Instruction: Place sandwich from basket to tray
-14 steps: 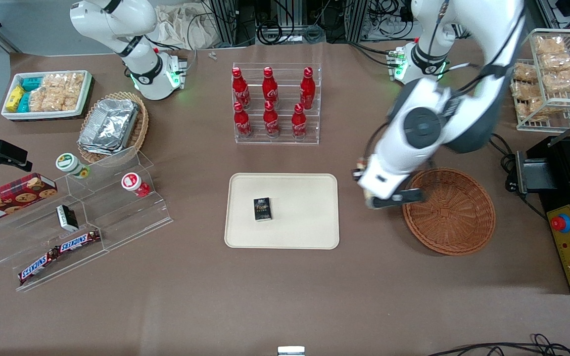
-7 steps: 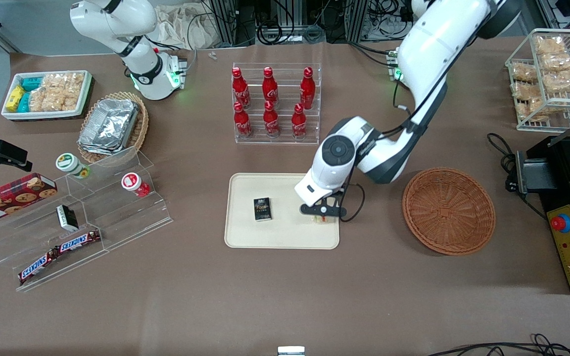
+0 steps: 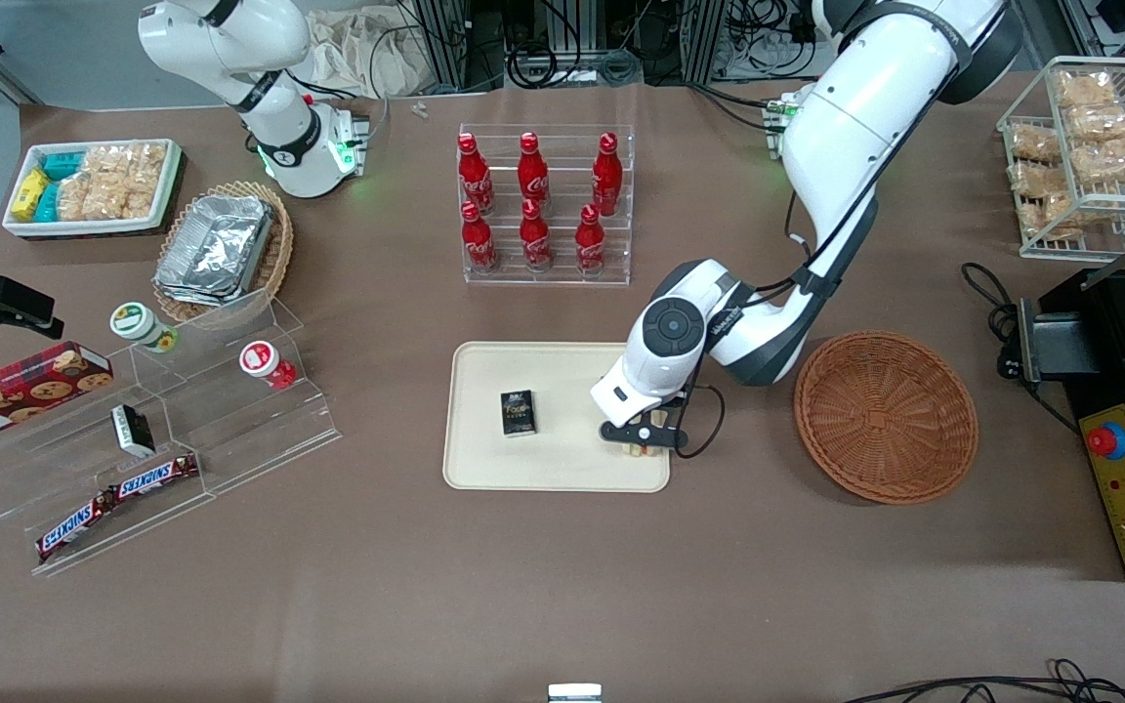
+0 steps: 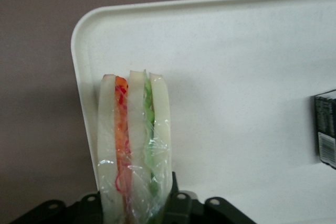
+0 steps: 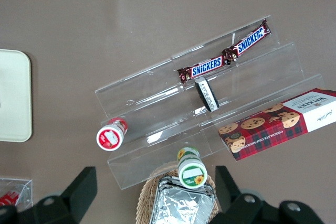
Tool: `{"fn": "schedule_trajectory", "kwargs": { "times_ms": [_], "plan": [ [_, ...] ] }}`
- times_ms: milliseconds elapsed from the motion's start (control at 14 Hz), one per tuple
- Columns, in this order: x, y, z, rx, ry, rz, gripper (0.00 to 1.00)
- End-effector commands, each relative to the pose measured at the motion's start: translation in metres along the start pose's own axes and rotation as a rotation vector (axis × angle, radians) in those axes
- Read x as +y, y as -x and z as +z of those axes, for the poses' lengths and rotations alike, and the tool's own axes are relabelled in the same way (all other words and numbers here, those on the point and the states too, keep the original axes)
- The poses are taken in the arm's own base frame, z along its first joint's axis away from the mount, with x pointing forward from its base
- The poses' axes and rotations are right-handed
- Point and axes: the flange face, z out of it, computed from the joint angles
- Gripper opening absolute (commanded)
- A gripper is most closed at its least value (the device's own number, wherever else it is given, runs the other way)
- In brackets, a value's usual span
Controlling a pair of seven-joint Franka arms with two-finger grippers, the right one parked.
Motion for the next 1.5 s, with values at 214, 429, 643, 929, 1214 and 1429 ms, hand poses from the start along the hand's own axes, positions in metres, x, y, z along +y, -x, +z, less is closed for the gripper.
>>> {"fn": "schedule_trajectory", "kwargs": {
  "times_ms": [214,429,643,929,1214,1429],
  "plan": [
    [-0.063,-0.019,-0.196,0.081,0.035,-0.159,1.00],
    [-0.109,-0.006,-0.273,0.085,0.004,-0.206,1.00],
    [-0.173,0.012,-0.322,0.007,-0.014,-0.117,1.00],
    [-0.223,0.041,-0.376,-0.019,-0.040,-0.135,1.00],
    [-0.252,0.084,-0.427,-0.015,-0.075,-0.193,1.00],
    [-0.269,0.105,-0.450,-0.007,-0.043,-0.219,1.00]
  ]
}}
